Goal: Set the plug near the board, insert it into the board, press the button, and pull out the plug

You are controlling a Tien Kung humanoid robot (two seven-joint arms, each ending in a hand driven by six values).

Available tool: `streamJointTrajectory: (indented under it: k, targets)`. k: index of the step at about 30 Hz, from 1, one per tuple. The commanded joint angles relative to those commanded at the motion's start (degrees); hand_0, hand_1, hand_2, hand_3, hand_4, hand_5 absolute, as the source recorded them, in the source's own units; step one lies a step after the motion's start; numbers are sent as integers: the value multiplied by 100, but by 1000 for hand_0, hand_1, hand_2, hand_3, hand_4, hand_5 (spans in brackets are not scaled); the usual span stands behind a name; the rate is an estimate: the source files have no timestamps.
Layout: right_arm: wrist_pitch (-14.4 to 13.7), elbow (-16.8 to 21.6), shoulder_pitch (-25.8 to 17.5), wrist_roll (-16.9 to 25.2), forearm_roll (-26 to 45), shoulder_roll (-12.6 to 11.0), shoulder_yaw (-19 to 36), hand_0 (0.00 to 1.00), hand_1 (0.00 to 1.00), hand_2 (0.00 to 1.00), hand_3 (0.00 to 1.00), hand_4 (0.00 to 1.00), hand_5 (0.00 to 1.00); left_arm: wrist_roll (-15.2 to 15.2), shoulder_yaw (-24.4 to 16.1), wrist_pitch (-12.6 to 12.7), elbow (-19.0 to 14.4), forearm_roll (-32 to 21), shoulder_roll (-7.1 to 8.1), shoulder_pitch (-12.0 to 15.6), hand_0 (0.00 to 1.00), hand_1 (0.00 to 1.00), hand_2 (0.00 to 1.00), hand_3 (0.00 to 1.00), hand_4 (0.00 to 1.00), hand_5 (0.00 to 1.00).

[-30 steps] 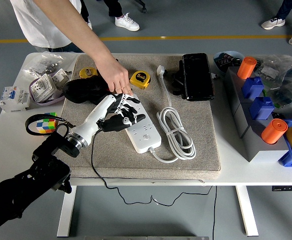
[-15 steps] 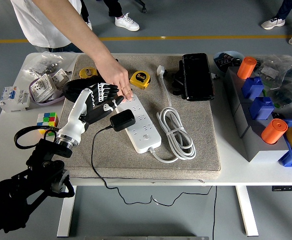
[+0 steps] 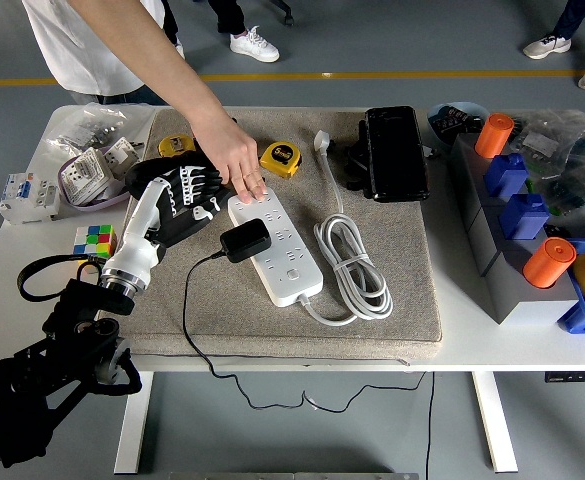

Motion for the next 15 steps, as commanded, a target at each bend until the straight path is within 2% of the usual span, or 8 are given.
streamJointTrajectory:
  k: [13, 14, 15]
  targets:
    - [0, 13, -33, -2, -19, -1, 3, 595, 645, 603, 503, 787, 510, 97, 14, -34, -77, 116, 0, 18, 648, 694, 660, 611, 864, 359]
    - [-1, 13, -38, 0, -18, 0, 7, 594, 645, 603, 503, 787, 510, 108, 11, -39, -93, 135, -1, 24, 578, 672, 642, 610, 862, 356]
    - [0, 17, -45, -1, -24, 0, 6, 594, 645, 603, 503, 787, 510, 149, 0, -66, -134, 207, -1, 31, 578, 672, 642, 610, 862, 356]
